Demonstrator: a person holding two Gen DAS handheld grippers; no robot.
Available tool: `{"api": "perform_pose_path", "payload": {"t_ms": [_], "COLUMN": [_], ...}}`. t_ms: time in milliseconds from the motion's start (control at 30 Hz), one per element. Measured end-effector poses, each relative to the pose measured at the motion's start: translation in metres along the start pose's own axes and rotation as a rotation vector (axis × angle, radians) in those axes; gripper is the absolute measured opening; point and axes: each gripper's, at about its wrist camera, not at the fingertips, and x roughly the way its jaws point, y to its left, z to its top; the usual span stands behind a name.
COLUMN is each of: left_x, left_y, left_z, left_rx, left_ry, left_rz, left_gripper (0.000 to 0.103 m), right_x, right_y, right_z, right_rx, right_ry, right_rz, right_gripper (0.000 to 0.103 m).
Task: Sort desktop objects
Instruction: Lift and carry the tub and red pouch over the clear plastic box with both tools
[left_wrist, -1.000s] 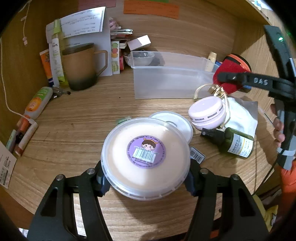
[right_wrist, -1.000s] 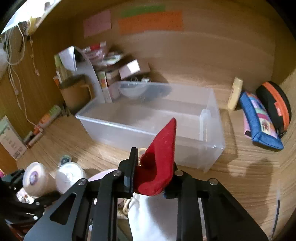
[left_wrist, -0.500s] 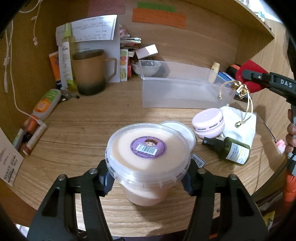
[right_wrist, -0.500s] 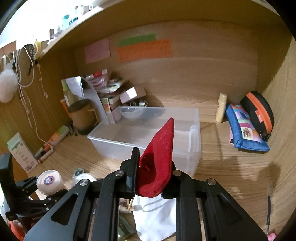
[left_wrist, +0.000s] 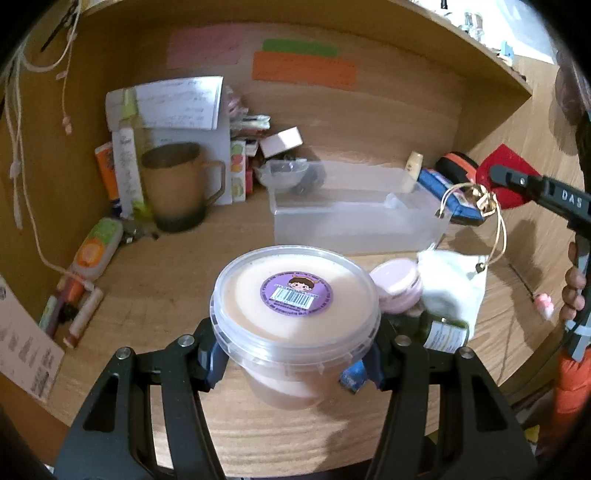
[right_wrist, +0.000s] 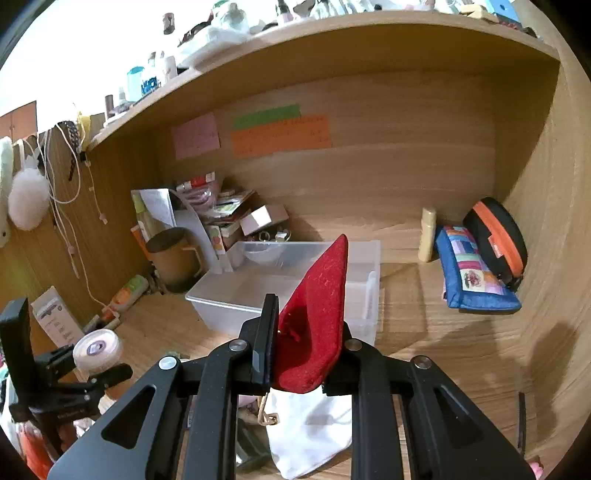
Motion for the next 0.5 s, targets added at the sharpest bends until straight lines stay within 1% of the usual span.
{"api": "perform_pose_path", "payload": {"t_ms": [300,400,500], "left_x": [-0.014,-0.019,-0.022], "left_y": [-0.008,-0.011,-0.016], "left_z": [0.045,0.062,0.080], "left_rx": [0.039,0.054,0.076], "left_ry": [-0.065,-0.086,-0.109], "left_rz": [-0.003,-0.013,-0.007], "left_gripper": [0.059,0.059,0.059], "right_x": [-0.015,-0.016,-0.015], "right_y": [-0.005,-0.005,-0.006], "right_z": [0.009,0.014,0.021], "right_rx": [-0.002,-0.001,-0.004], "right_ry": [-0.038,-0.049,-0.058], "right_rz": [0.004,0.013,0.017], "right_gripper": [0.016,0.016,0.016]}}
